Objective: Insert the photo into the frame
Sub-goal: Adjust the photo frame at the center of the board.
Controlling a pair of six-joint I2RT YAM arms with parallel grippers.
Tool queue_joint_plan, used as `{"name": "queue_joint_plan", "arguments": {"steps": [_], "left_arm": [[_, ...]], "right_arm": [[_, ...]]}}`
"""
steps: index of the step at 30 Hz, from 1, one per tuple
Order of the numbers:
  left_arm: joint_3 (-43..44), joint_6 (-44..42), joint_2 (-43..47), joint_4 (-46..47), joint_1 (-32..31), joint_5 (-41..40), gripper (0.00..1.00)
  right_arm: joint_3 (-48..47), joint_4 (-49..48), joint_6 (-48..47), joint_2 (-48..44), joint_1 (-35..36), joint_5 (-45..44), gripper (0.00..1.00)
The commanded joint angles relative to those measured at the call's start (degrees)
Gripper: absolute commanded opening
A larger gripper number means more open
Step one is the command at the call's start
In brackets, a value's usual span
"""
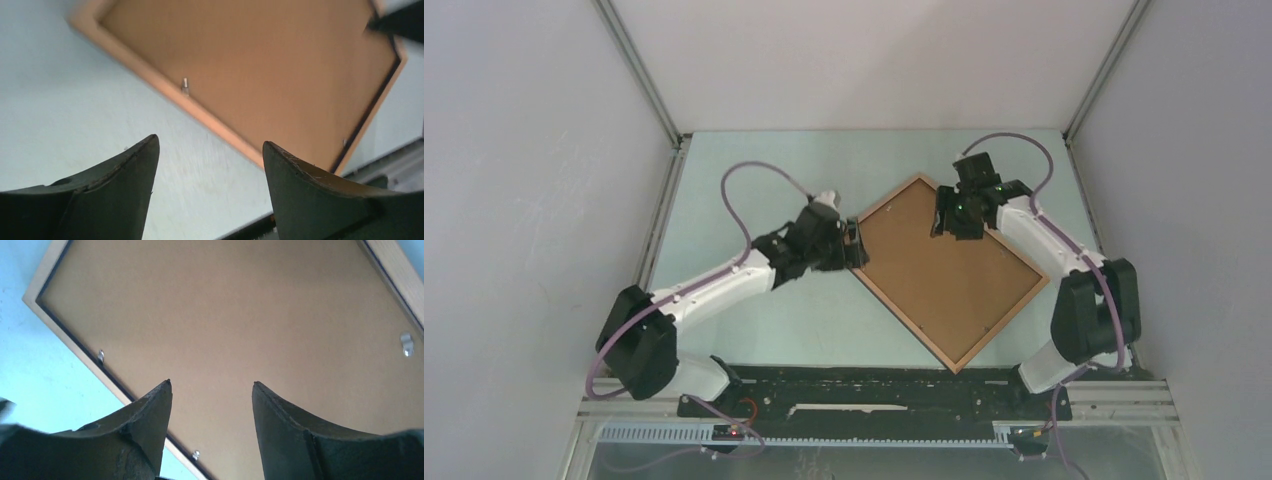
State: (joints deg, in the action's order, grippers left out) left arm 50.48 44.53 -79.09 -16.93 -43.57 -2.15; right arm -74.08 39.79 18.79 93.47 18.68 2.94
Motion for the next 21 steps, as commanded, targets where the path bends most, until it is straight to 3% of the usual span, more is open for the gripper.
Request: {"name": "queue_joint_plan", "arguments": {"steps": [1,7,14,21], "left_arm": [[17.23,-22.32,-6.36,-11.55,4.33,-5.82,0.8],[40.53,-28.67,-26.46,-23.25,8.51,-11.43,0.8],[59.64,-29.25,-44.64,-27.7,11.66,-5.95,0.77],[63.27,-27.9,-50.54,-28.14,12.2,-2.47,0.71]], "right_arm": [[7.31,-1.94,1.83,-7.24,-1.25,3.65,0.67],[14.86,-4.53,3.31,-16.59,-1.8,6.29,0.67],[18.14,-4.89,2.08,-21.62,-5.2,8.65,0.67],[20.64,-6.21,1.76,-22.84,-6.45,10.45,0.67]]}}
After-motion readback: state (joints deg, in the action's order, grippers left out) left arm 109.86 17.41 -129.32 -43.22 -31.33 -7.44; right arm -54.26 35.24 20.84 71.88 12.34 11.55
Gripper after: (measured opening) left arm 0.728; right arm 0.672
